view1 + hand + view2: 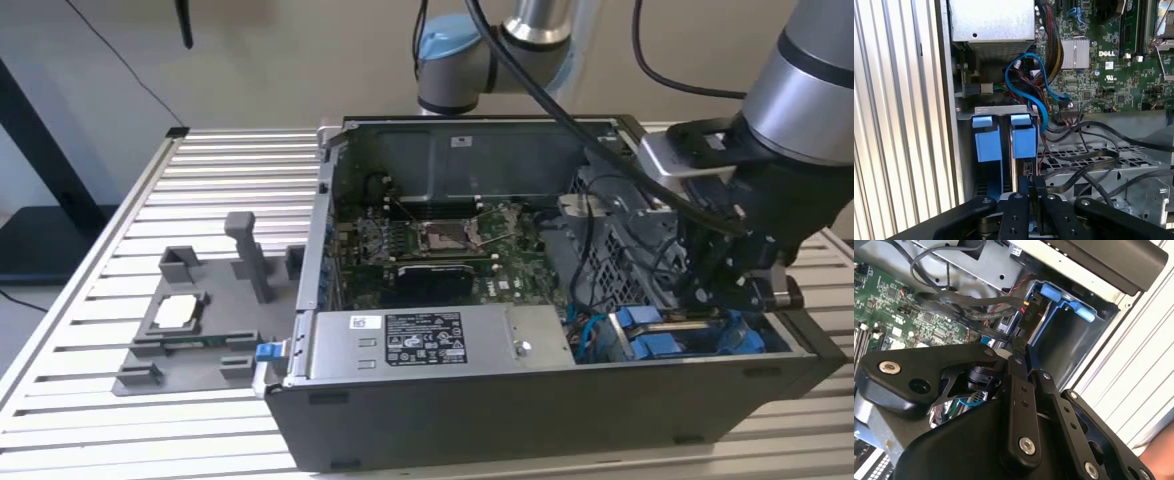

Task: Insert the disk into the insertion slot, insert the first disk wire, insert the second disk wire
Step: 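Insert the second disk wire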

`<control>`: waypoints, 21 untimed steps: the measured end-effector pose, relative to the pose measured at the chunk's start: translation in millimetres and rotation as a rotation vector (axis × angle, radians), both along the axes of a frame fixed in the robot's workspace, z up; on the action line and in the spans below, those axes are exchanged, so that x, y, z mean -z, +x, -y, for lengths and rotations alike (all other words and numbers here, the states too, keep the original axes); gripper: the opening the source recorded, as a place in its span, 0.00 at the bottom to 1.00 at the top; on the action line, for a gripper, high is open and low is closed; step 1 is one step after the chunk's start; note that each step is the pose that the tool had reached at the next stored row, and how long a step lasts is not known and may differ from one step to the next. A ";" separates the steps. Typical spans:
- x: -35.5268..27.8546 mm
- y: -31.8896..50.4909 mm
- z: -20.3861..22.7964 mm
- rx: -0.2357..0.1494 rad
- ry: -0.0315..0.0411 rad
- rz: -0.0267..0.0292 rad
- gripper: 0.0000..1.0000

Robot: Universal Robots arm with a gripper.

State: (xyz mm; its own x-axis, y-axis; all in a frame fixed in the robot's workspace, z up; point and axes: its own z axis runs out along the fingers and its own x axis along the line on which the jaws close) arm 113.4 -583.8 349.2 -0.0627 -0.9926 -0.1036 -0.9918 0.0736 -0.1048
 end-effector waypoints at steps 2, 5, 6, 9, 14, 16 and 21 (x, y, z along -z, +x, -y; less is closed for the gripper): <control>5.3 2.8 0.0 0.000 0.0022 -0.0033 0.16; 7.9 2.9 -0.3 0.000 0.0082 -0.0188 0.16; 7.8 2.9 -0.4 0.000 0.0102 -0.0189 0.16; 8.0 3.0 -0.7 0.000 0.0124 -0.0189 0.16; 8.2 4.7 -0.9 0.000 0.0124 -0.0188 0.16; 8.8 4.8 -2.3 0.000 0.0124 -0.0188 0.16; 10.8 4.8 -3.0 0.000 0.0121 -0.0188 0.16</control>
State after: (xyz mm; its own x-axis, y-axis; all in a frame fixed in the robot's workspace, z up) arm 118.2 -580.8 338.4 -0.0646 -0.9913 -0.1144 -0.9936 0.0746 -0.0852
